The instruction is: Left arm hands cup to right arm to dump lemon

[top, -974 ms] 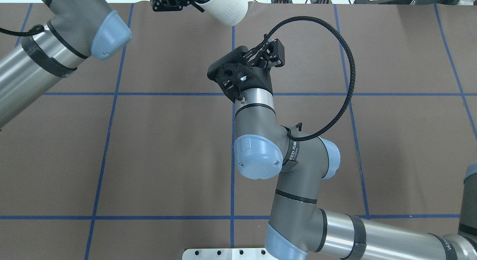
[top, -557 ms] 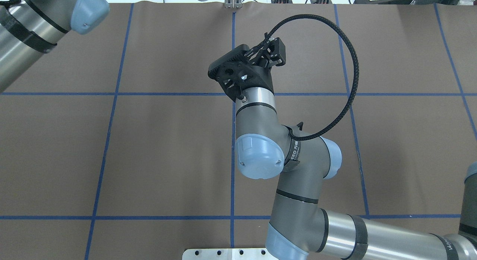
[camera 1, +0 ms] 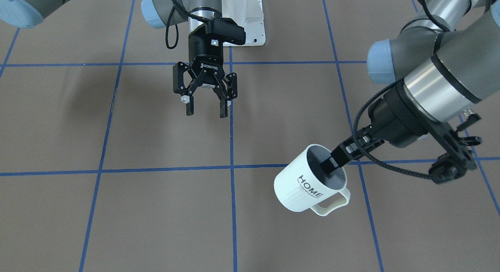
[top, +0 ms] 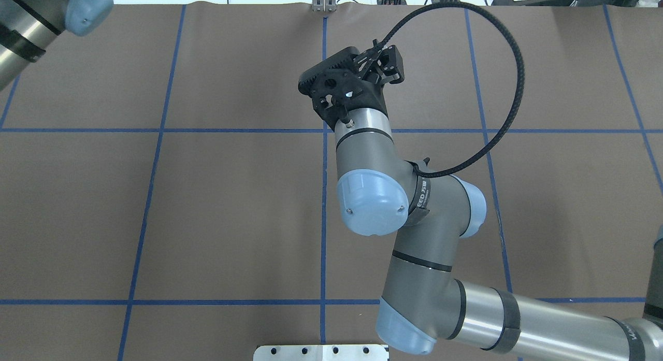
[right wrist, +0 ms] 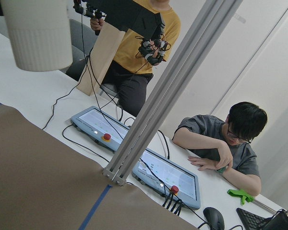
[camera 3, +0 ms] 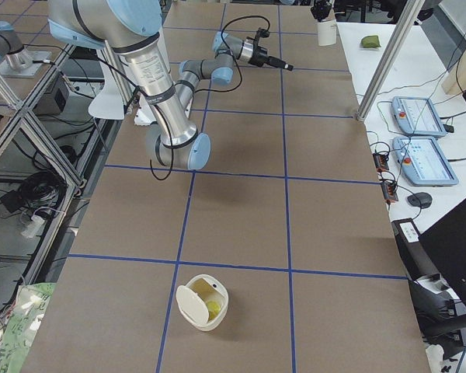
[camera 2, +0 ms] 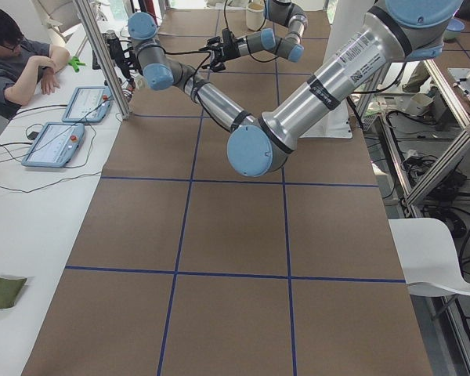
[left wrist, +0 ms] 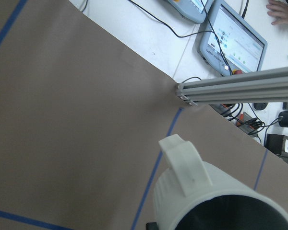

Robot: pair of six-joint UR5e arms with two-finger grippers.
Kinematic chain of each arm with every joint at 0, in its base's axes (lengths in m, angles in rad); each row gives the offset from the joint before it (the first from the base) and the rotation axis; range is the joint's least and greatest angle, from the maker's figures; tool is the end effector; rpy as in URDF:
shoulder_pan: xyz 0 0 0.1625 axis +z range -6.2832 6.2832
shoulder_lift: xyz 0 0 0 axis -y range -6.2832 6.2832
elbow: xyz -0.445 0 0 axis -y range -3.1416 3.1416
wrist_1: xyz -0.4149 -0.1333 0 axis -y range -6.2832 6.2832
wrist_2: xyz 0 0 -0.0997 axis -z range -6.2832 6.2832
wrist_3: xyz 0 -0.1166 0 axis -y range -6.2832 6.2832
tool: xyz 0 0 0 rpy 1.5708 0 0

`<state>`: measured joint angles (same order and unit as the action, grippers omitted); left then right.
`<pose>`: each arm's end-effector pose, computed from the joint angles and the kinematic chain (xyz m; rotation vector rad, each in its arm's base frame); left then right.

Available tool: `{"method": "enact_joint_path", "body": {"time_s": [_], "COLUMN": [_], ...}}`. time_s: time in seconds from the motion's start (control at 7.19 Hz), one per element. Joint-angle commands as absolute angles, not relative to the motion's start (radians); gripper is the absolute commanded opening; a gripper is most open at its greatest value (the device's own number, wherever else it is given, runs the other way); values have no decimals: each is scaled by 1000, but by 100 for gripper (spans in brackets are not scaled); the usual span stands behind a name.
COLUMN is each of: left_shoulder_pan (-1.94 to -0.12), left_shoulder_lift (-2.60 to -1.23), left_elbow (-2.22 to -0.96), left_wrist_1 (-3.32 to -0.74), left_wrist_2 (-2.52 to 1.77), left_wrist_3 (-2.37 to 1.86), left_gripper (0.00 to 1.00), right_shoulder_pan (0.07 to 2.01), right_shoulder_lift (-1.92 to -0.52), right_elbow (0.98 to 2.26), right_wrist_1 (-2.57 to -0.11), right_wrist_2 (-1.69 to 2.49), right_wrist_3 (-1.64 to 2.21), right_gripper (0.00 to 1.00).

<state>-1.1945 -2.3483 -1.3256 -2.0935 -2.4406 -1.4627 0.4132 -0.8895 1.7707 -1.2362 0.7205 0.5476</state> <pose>0.2471 -0.7456 0.2194 -0.0276 1.2613 -0.4829 -0.5075 -0.4637 0.1213 1.2888 -0.3646 0.0003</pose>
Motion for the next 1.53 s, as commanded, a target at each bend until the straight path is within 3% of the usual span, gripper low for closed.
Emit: {"method": "enact_joint_path", "body": {"time_s": [0.0,0.56,0.7,0.97,1.25,1.39], "left_shoulder_pan": [-1235,-1206,-1207,-1183,-1114,-1114], "left_shoulder_lift": [-2246,-2038,-1963,-1834,-1774,-1714], "left_elbow": [-1330,-1434,-1489,-1729,-2005,-2043], "left_wrist_1": [-2091,-2091,-2071,-1806,-1312,-1284], "left_wrist_2": [-2438,-2405,-2405,-2299,-2031,-2036], "left_wrist_3": [-1288,-1192,-1142,-969,-712,-660], "left_gripper": [0,0,0,0,0,0], "right_shoulder_pan": [529,948,1094,1189,1215,1216], "right_shoulder_lift": [-929,-1096,-1100,-1200,-1342,-1379], "right_elbow": [1828,1885,1888,1926,1977,2006], "right_wrist_1": [-1236,-1270,-1387,-1457,-1474,-1546], "right_wrist_2": [936,1786,2062,2223,2226,2227], "right_wrist_3": [558,675,672,666,654,628], "right_gripper": [100,100,100,100,100,100]}}
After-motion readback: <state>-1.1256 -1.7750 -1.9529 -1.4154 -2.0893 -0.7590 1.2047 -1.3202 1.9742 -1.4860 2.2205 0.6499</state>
